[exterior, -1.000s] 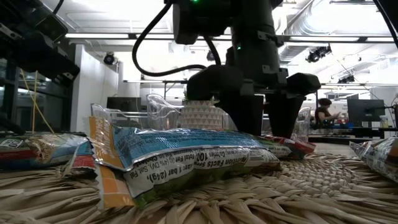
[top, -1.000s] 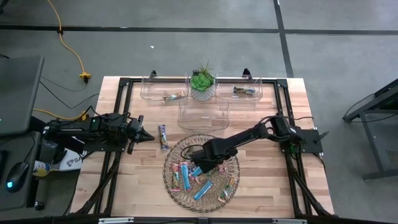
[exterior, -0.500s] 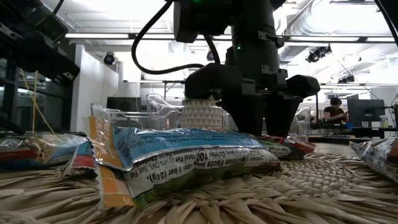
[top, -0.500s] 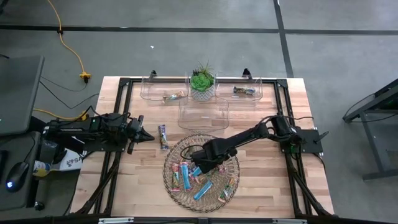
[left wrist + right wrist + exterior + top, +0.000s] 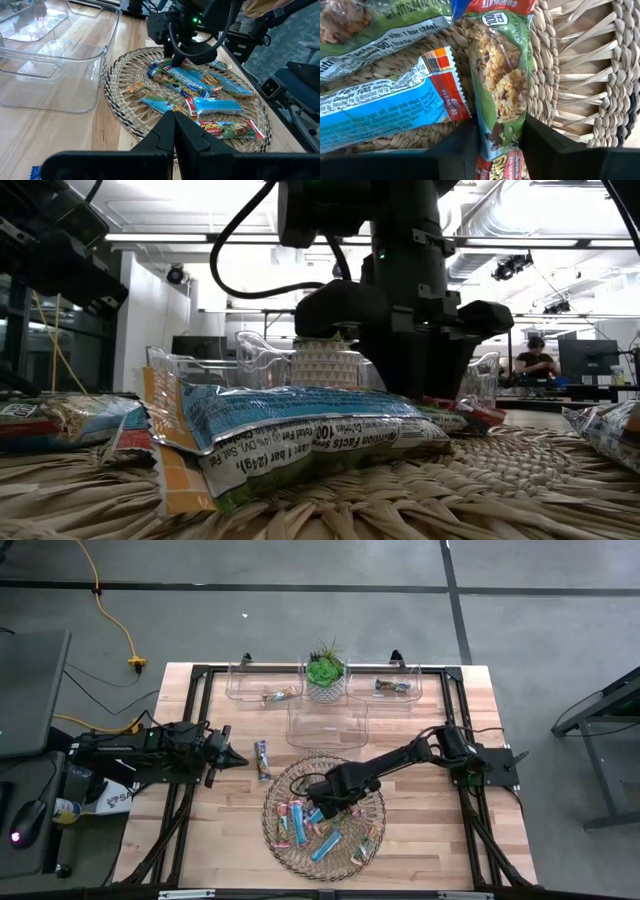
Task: Pick and place Granola Bars by type
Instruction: Put the red granola bar into the bottom transparent bin
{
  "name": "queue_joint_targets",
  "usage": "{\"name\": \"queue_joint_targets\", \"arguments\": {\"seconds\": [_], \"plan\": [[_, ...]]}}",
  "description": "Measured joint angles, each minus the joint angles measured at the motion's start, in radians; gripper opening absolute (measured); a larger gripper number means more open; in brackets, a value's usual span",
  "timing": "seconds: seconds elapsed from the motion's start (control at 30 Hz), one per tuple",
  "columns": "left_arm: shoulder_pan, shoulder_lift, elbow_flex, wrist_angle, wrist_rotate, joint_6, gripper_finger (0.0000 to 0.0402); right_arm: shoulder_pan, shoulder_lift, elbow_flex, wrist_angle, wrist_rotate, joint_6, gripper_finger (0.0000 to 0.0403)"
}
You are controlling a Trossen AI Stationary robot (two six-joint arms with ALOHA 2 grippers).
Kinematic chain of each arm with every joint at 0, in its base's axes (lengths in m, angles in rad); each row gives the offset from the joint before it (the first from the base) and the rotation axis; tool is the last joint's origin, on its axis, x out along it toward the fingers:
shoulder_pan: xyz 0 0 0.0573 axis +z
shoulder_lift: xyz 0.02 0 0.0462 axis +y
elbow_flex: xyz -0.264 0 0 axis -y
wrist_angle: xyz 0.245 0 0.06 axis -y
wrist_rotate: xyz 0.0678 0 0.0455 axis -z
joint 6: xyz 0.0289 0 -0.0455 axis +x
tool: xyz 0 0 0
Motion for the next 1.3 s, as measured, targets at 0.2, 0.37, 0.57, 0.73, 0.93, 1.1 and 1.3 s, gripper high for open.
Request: {"name": "queue_joint_targets", "arguments": {"seconds": [0.2,0.37,0.57,0.73,0.93,1.1,1.3], "plan": [[0.0,0.0,0.0,0.0,0.0,0.0,0.0001,0.0,-0.002,0.0,0.0,-0.01,0.0,0.0087],[0.0,0.0,0.0,0.0,0.0,0.0,0.0001,0.0,-0.023,-0.004,-0.015,0.017,0.017,0.0079],[0.0,0.0,0.0,0.0,0.0,0.0,0.0001,0.0,-0.053,-0.007,-0.05,0.04,0.036,0.0078],[0.0,0.0,0.0,0.0,0.0,0.0,0.0001,0.0,-0.096,-0.006,-0.047,0.046,0.05,0.0078],[0.0,0.0,0.0,0.0,0.0,0.0,0.0001,0.0,-0.17,-0.004,-0.027,0.085,0.052,0.0078],[0.0,0.0,0.0,0.0,0.0,0.0,0.0001,0.0,-0.247,-0.004,0.042,0.16,0.037,0.0078],[0.0,0.0,0.0,0.0,0.0,0.0,0.0001,-0.013,-0.336,-0.003,0.129,0.318,-0.007,0.0078]]}}
